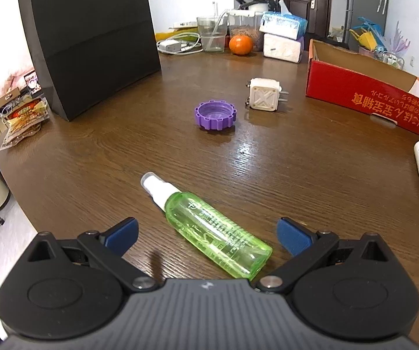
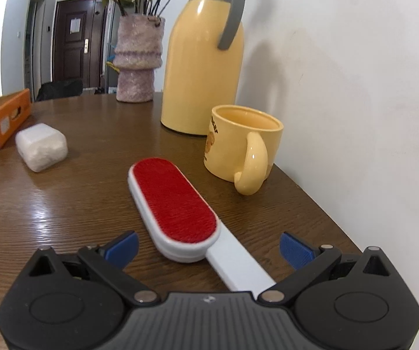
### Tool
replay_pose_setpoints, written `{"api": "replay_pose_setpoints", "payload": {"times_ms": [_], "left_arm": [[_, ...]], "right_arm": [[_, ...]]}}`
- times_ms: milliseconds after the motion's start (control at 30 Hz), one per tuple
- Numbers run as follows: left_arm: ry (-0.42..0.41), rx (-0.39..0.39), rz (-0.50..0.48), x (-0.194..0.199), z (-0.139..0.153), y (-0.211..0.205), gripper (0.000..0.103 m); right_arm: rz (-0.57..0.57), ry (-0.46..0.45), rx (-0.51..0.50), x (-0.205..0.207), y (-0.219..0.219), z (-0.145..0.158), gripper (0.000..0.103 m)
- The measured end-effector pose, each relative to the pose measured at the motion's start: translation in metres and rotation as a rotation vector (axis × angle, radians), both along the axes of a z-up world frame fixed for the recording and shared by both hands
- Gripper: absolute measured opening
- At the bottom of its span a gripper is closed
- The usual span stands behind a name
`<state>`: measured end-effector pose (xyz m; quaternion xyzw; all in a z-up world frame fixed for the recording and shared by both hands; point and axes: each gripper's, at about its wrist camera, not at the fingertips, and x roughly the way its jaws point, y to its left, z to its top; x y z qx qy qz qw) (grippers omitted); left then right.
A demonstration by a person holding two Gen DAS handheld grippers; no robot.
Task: Organize rigid objects
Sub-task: 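Reach the left tool to the green spray bottle while the right tool reaches the lint brush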
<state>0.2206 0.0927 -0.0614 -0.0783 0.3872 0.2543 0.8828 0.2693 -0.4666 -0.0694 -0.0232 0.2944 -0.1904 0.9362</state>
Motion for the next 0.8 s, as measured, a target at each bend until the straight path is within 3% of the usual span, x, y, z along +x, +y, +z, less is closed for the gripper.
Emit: {"api": "replay_pose_setpoints", "payload": {"times_ms": [200, 400, 500, 667, 800], "left_arm": [[0.034, -0.016, 0.015, 0.010, -0.007, 0.003, 0.100], [0.035, -0.051, 0.012, 0.016, -0.012, 0.008, 0.082], [0.021, -0.056, 0.007, 0.017, -0.011, 0.010, 0.069], [0.000, -0.064, -0.021, 0.017, -0.009, 0.011, 0.036], [-0.005, -0.062, -0.038, 0.017, -0.008, 0.011, 0.032]], "right_arm": [[-0.007, 0.023, 0.023, 0.016, -0.009, -0.007, 0.103], [0.001, 0.034, 0.042, 0.029, -0.011, -0.011, 0.103], [0.000, 0.034, 0.070, 0.033, -0.015, -0.011, 0.103], [-0.007, 0.026, 0.136, 0.035, -0.023, -0.014, 0.103], [-0.013, 0.026, 0.163, 0.035, -0.026, -0.015, 0.103]]}}
